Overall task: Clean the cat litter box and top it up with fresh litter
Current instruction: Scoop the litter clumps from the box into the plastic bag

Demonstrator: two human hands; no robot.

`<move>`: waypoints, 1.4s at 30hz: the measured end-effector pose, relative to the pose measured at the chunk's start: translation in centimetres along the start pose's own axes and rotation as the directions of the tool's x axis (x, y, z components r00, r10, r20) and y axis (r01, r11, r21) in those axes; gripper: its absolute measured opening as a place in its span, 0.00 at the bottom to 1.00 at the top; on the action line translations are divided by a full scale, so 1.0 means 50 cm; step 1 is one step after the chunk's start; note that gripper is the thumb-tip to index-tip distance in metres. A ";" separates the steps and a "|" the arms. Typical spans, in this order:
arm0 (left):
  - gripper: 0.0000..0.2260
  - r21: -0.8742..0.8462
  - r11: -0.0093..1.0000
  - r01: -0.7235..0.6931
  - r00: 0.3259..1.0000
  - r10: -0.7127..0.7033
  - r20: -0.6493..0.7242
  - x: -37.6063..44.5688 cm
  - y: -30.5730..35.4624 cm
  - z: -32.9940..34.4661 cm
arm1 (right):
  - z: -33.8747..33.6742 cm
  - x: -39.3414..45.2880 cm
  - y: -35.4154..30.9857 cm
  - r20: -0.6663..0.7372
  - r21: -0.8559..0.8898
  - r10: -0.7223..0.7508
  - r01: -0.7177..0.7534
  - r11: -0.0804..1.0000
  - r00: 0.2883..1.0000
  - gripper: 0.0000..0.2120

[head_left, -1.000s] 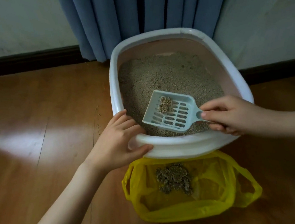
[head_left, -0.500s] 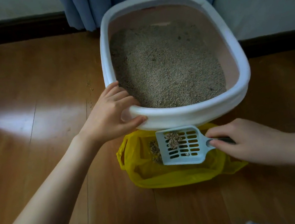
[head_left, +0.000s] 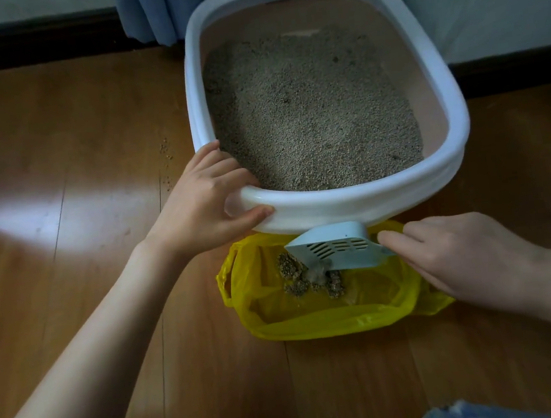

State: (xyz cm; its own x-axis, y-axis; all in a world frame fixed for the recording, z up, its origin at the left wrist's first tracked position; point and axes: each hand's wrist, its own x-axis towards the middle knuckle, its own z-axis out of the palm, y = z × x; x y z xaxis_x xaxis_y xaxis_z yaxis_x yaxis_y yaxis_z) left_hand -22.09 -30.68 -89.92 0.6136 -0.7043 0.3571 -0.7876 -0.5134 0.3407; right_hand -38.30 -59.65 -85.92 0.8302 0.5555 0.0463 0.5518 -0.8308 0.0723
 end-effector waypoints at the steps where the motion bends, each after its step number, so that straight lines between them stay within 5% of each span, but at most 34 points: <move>1: 0.20 -0.001 1.000 -0.001 1.000 0.001 -0.002 0.000 0.000 0.000 | 0.001 -0.002 0.000 -0.004 -0.014 -0.011 0.011 1.000 1.000 0.14; 17: 0.21 0.009 1.000 0.000 1.000 0.000 0.011 0.000 -0.002 -0.002 | 0.010 -0.001 0.020 -0.090 -0.096 -0.124 0.116 0.989 0.988 0.15; 25: 0.18 -0.026 1.000 -0.005 0.998 0.007 0.070 -0.002 0.007 -0.012 | -0.013 0.006 0.009 -0.006 0.231 0.022 -0.020 0.973 1.000 0.13; 28: 0.15 -0.067 0.998 -0.012 0.997 0.017 0.081 -0.009 0.009 -0.012 | -0.046 0.029 -0.008 0.032 0.498 0.247 -0.230 0.836 0.968 0.10; 32: 0.18 -0.134 0.989 0.060 0.996 -0.052 0.069 -0.008 0.001 -0.010 | -0.096 0.101 0.023 0.194 0.823 0.493 -0.414 0.388 0.848 0.14; 36: 0.15 -0.171 0.983 0.063 0.998 -0.060 0.023 0.020 -0.002 -0.023 | -0.129 0.162 0.107 0.358 0.778 0.565 -0.572 0.260 0.743 0.14; 40: 0.14 -0.130 0.991 0.018 1.000 -0.015 0.024 0.052 -0.014 -0.029 | -0.150 0.205 0.204 0.614 0.650 0.583 -0.760 0.009 0.532 0.08; 42: 0.14 -0.085 0.996 0.024 0.999 -0.022 0.028 0.064 -0.025 -0.030 | -0.157 0.233 0.248 0.664 0.577 0.563 -0.816 0.034 0.492 0.07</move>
State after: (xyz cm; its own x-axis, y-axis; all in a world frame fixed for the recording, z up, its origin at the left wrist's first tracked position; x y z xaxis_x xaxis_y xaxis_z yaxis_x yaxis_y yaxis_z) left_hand -19.07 -31.54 -87.89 0.6289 -0.7062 0.3252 -0.7649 -0.4871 0.4216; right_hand -22.40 -63.19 -76.66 0.7716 -0.2171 -0.5980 -0.6137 -0.5016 -0.6098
